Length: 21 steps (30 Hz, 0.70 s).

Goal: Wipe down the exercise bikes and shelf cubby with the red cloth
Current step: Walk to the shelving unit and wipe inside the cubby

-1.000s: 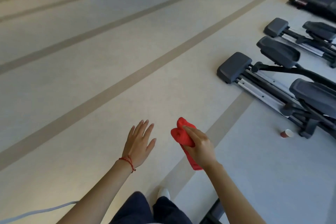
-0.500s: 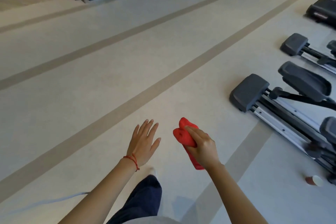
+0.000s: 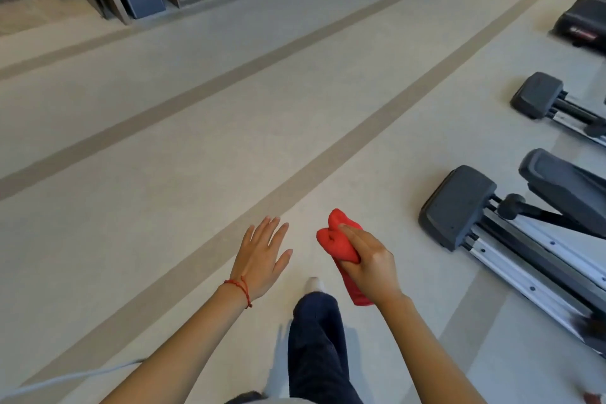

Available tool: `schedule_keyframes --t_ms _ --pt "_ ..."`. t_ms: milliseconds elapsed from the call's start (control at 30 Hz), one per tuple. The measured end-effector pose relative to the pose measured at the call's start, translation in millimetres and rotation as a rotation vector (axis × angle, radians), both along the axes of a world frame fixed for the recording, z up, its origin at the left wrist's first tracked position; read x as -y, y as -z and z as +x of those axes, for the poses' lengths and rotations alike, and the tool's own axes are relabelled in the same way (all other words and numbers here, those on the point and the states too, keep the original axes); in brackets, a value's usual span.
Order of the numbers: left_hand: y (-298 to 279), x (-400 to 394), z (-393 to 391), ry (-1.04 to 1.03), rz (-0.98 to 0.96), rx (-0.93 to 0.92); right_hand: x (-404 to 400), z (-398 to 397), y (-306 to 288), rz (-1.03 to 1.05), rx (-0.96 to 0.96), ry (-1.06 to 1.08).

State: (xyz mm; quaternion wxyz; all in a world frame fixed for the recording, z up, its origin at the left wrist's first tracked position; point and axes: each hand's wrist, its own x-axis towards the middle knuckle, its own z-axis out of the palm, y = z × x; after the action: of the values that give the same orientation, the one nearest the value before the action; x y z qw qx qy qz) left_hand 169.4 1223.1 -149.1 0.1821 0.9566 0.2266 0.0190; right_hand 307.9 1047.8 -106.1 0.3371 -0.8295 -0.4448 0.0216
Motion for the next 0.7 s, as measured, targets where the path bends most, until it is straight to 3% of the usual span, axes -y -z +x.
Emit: schedule_keyframes --t_ms 167,433,700 --pt "-1.7 -56.2 109.7 -0.029 -0.010 0.014 -59.9 112.2 -3.1 0.027 0.048 -0.051" --pt "-21.1 -145.7 256.8 -0.030 0.005 0.054 -150.0 265.1 -18.2 -0.012 -0.032 -0.031" --pt "-1.3 -260.6 392.3 -0.031 0.020 0.061 -265.3 398.8 -5.1 -0.001 -0.010 -0.021"
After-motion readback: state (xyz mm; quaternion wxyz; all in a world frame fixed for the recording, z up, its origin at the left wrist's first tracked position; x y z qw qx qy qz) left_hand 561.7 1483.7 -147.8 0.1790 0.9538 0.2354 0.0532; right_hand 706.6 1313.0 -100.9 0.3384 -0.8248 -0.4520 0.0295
